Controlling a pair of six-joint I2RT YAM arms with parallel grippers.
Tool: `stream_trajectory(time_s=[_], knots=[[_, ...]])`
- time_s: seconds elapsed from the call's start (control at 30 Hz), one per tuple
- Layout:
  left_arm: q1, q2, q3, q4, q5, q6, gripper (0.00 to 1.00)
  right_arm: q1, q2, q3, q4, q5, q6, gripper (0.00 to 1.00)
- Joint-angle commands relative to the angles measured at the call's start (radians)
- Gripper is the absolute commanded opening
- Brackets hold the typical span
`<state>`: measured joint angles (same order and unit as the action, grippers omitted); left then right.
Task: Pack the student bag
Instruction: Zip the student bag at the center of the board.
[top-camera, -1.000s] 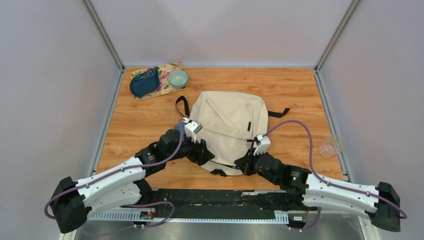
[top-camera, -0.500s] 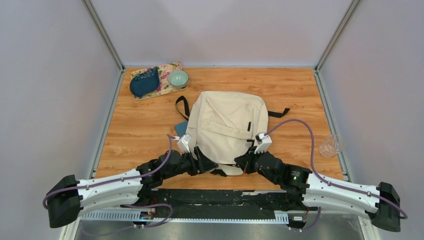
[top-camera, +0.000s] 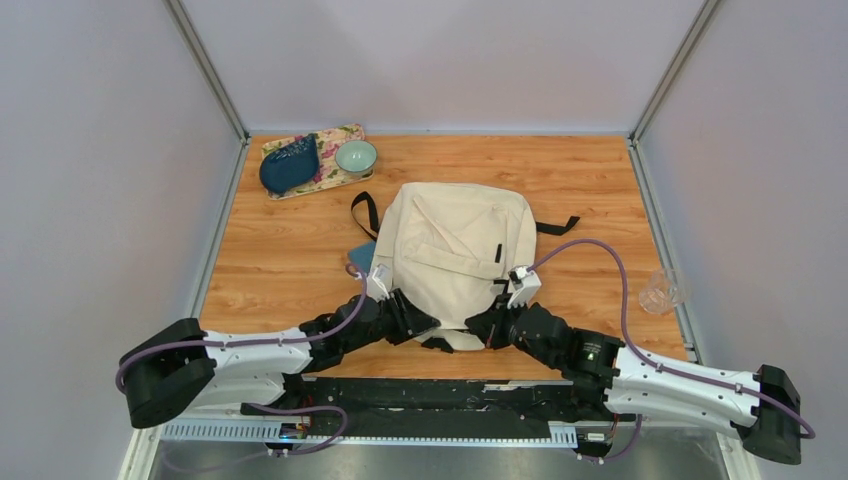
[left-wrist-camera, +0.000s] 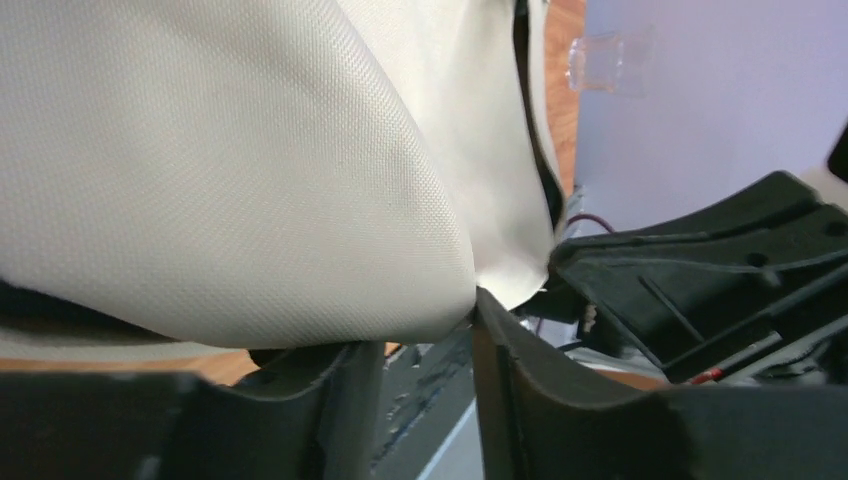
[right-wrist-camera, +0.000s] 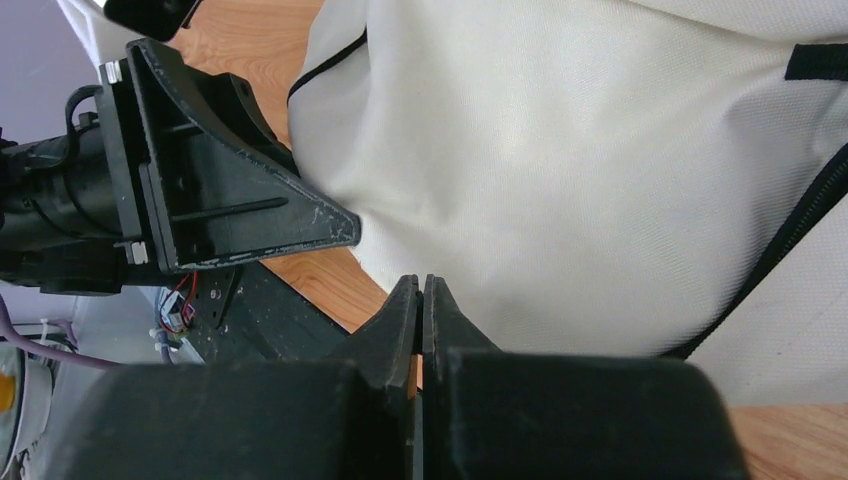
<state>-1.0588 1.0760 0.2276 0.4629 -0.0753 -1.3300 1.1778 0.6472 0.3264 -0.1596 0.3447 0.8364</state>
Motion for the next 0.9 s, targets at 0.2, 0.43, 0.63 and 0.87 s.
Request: stream_trajectory(time_s=[0.2,0.43,0.63,0.87], knots=[[0.106,0.059,-0.129,0.194,0.176,0.012,0.00,-0.001,-0.098,-0.027,-0.194,0.216,0.142,0.00],[0.106,-0.043,-0.253,0.097,0.183,0.064,0.00,-0.052,-0.150,-0.017,-0.297,0.352,0.184,0.00],[0.106,-0.114,-0.275,0.039,0.189,0.143,0.00,-0.118,-0.124,0.016,-0.317,0.382,0.162,0.00],[0.106,-0.157,-0.295,0.037,0.247,0.216,0.00,-0.236,-0.080,0.046,-0.256,0.376,0.064,0.00]])
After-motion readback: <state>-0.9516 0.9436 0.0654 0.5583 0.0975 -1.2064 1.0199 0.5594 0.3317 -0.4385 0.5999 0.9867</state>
